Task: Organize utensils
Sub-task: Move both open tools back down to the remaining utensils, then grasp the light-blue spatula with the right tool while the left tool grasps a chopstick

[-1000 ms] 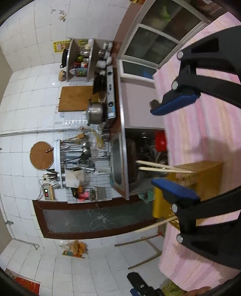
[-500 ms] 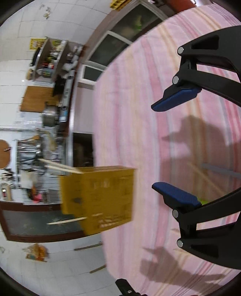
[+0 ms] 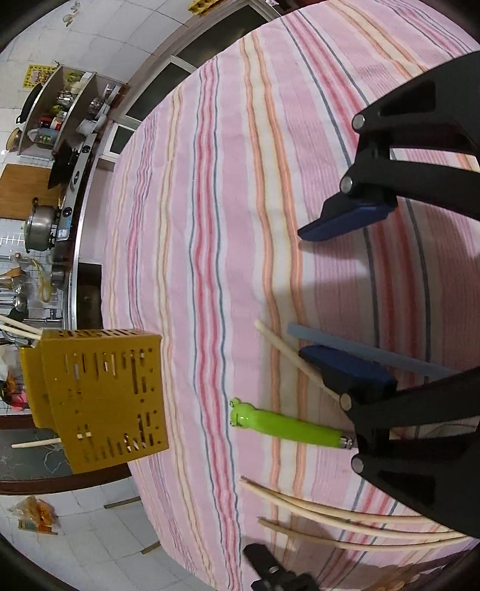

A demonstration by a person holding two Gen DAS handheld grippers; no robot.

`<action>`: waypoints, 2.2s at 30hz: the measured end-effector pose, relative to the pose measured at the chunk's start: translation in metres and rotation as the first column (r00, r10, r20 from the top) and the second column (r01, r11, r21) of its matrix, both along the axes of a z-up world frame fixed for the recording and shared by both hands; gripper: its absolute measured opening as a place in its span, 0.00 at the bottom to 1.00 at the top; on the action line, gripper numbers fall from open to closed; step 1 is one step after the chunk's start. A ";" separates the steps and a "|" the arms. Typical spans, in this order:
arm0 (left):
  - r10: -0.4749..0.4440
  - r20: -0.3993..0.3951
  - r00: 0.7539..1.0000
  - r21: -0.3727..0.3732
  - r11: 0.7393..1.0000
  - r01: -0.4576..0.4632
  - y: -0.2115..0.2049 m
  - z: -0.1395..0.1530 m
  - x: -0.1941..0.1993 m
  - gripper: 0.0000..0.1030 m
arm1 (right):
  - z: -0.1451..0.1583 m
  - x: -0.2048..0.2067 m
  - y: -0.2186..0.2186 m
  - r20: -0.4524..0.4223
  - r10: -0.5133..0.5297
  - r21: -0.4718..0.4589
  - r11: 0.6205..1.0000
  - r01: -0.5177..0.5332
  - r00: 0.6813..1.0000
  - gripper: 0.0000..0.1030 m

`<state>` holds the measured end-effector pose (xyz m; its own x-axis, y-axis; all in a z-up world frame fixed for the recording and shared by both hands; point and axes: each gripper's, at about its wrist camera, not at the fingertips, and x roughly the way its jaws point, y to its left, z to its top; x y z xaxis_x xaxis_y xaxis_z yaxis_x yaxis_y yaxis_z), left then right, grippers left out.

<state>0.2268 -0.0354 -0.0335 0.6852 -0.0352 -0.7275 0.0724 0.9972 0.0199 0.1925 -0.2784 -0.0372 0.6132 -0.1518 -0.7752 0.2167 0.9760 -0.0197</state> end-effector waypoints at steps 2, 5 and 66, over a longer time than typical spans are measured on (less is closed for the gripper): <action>-0.009 -0.023 1.000 0.003 1.000 0.009 -0.003 -0.006 0.000 0.90 | 0.000 0.000 0.002 -0.001 0.003 0.011 1.000 -0.003 1.000 0.49; -0.015 -0.050 0.999 0.012 1.000 0.016 -0.008 -0.015 -0.001 0.87 | 0.000 -0.001 0.009 -0.007 0.012 0.014 1.000 -0.012 1.000 0.43; -0.110 0.079 0.991 -0.055 0.992 0.115 -0.014 0.022 -0.022 0.05 | 0.031 -0.023 0.014 0.145 0.037 0.106 0.993 -0.053 0.989 0.08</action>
